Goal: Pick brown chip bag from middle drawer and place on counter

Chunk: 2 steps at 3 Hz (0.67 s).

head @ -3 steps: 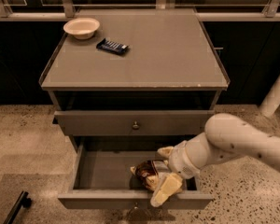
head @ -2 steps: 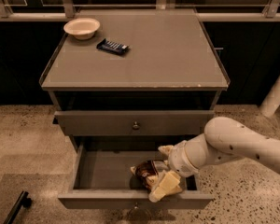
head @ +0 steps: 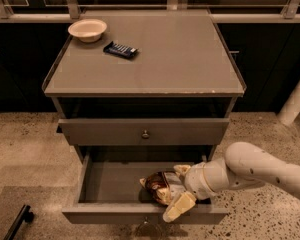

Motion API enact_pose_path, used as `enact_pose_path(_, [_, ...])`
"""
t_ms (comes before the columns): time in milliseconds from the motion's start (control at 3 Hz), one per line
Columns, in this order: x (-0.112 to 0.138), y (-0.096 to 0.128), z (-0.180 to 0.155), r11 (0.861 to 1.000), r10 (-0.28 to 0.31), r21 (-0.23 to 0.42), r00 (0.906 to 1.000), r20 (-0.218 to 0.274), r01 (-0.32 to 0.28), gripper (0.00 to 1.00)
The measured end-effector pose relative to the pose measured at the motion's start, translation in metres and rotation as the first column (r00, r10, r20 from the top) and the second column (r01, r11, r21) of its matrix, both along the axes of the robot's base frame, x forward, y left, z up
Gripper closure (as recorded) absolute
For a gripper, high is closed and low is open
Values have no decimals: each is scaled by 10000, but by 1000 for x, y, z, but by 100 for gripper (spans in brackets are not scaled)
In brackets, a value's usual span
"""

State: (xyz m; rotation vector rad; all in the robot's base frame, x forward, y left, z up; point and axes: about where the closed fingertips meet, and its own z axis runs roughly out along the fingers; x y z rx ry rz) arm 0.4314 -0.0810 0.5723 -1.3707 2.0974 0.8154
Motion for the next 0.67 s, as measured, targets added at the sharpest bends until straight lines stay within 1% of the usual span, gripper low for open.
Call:
enact_pose_path(333, [2, 0, -43, 9989, -147, 444, 9993, -353, 163, 0])
enact_pose_path(667, [3, -1, -77, 9972, -331, 647, 9971, -681, 375, 0])
